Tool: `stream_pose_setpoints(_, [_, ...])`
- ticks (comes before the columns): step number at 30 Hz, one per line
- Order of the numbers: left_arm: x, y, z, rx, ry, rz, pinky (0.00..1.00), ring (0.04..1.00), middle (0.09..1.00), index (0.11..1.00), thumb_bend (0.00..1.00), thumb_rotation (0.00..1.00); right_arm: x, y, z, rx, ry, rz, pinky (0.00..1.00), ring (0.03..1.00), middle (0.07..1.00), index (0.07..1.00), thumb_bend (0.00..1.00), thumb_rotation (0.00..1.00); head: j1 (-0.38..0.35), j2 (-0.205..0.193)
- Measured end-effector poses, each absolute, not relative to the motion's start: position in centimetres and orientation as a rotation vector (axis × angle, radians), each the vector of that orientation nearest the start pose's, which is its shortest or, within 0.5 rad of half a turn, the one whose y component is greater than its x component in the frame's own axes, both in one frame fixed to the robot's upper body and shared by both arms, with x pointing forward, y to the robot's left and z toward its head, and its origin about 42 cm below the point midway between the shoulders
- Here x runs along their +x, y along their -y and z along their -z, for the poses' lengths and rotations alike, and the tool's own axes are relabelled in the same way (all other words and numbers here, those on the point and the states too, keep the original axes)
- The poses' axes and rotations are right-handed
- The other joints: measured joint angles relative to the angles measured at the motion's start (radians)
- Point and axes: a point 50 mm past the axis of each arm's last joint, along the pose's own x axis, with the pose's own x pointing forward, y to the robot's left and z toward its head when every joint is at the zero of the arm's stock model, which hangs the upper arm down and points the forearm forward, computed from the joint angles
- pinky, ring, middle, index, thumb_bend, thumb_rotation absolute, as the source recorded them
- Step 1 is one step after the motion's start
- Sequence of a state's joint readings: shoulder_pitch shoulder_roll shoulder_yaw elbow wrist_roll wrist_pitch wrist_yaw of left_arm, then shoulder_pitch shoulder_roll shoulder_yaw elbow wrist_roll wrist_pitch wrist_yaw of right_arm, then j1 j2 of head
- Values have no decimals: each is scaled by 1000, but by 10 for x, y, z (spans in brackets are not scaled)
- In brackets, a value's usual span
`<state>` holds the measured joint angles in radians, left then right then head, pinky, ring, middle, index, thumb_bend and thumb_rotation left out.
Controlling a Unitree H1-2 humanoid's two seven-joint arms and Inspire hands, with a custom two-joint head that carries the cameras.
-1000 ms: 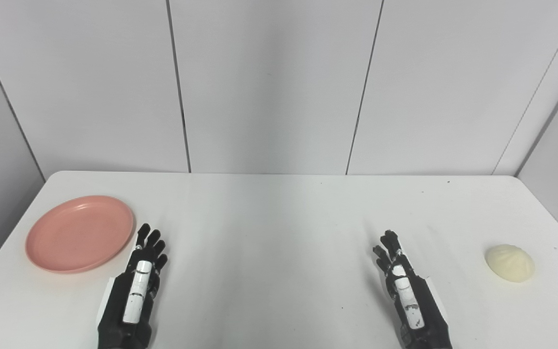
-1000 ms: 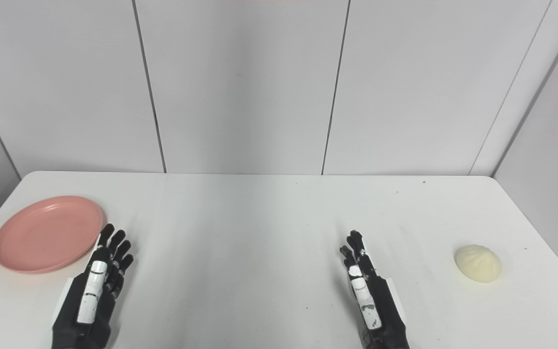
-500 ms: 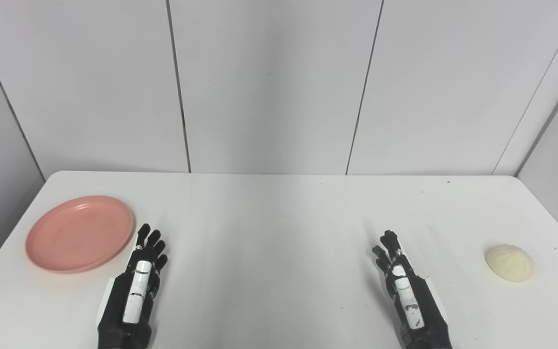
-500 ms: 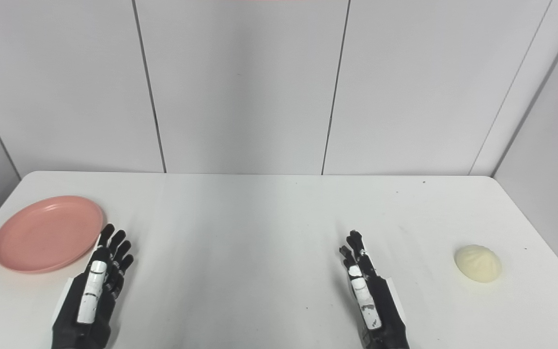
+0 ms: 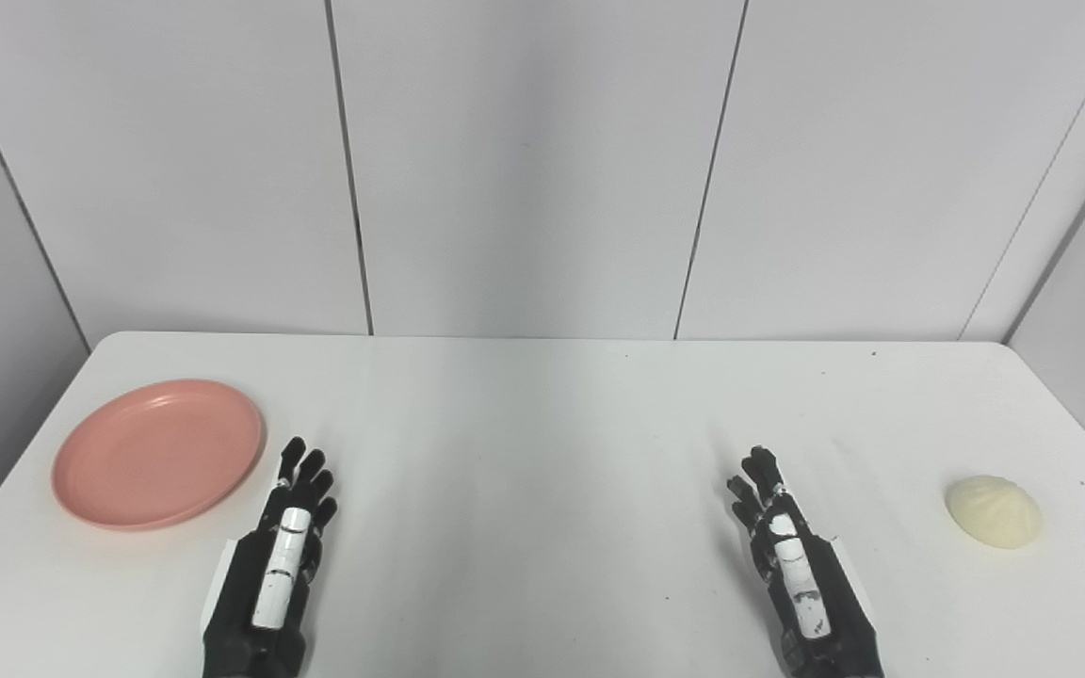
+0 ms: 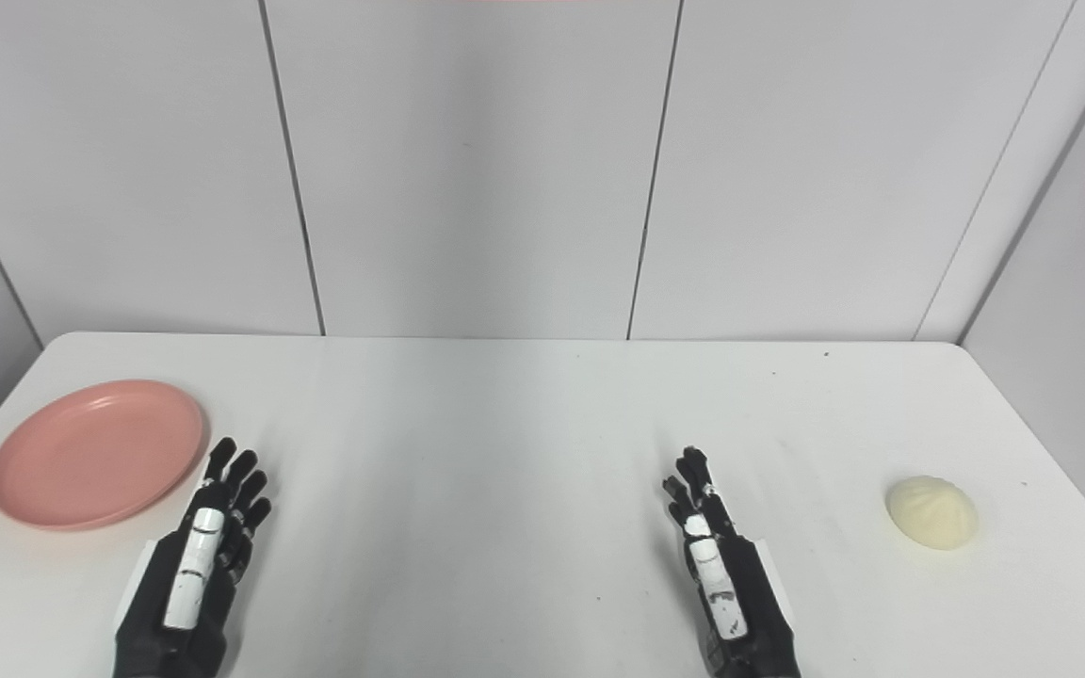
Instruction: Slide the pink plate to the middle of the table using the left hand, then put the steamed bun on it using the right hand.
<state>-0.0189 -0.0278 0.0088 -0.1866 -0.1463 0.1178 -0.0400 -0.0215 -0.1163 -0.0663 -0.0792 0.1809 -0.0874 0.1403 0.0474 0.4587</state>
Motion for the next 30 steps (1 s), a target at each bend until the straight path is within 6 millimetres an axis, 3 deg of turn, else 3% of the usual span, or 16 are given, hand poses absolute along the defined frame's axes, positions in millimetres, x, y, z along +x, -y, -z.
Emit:
stream_pose_setpoints(15, [289,-173,-129,-177,55,67,1000,1000,1000,1000,549,861,297,278,-133,41,251,-84,1000,984,1000,1000,753,959,124,-92])
stream_pose_setpoints(30, [292,-170,-122,-166,77,59,1000,1000,1000,1000,584,859,299,281,-133,29,246,-96,1000,993,1000,1000,774,953,123,-112])
